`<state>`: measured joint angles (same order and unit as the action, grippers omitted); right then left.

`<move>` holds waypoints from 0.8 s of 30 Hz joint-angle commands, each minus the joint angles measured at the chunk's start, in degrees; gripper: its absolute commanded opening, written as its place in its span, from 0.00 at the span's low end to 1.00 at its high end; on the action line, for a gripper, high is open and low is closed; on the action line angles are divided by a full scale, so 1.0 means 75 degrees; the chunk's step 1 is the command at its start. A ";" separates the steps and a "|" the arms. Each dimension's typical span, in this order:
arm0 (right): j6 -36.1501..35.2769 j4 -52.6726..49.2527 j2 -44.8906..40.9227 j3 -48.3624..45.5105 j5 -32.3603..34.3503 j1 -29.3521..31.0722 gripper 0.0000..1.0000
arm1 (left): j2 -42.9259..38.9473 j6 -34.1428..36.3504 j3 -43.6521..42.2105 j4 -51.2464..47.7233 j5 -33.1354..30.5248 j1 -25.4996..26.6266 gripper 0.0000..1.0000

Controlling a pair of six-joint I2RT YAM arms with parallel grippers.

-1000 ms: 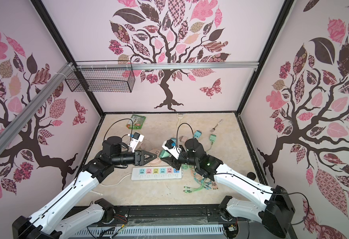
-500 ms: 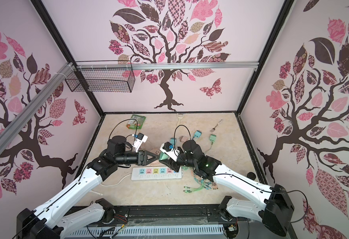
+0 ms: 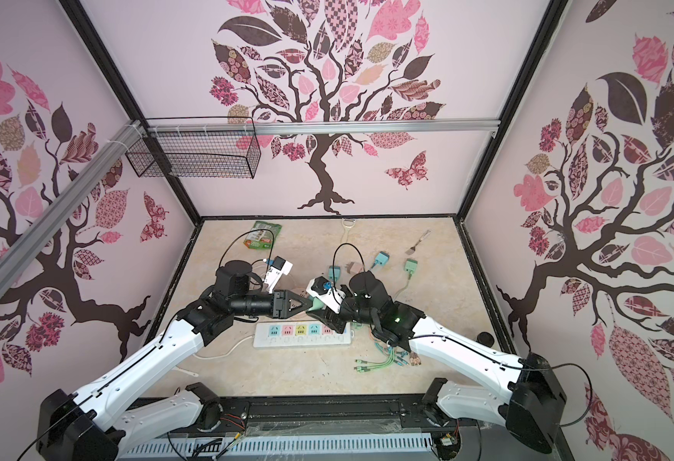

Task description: Insert the plug

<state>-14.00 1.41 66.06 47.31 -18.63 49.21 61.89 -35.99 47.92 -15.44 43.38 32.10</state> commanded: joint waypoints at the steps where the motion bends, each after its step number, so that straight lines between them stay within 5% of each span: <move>1: -0.0067 0.0039 0.0104 0.0372 0.0105 0.0066 0.23 | 0.0054 0.0052 0.0383 0.0202 0.0116 0.0073 0.40; 12: -0.0090 0.0052 0.0063 0.0314 0.0256 0.0075 0.26 | 0.0161 -0.0007 0.0390 0.0289 0.0158 0.0151 0.27; 24: 0.0226 0.0303 -0.0288 0.0019 0.0689 0.0074 0.40 | 0.0198 0.0030 0.0364 0.0317 0.0028 0.0182 0.11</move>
<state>-15.07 1.17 65.87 47.22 -14.81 49.43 63.44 -37.98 48.31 -14.57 42.81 32.67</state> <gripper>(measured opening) 0.452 0.298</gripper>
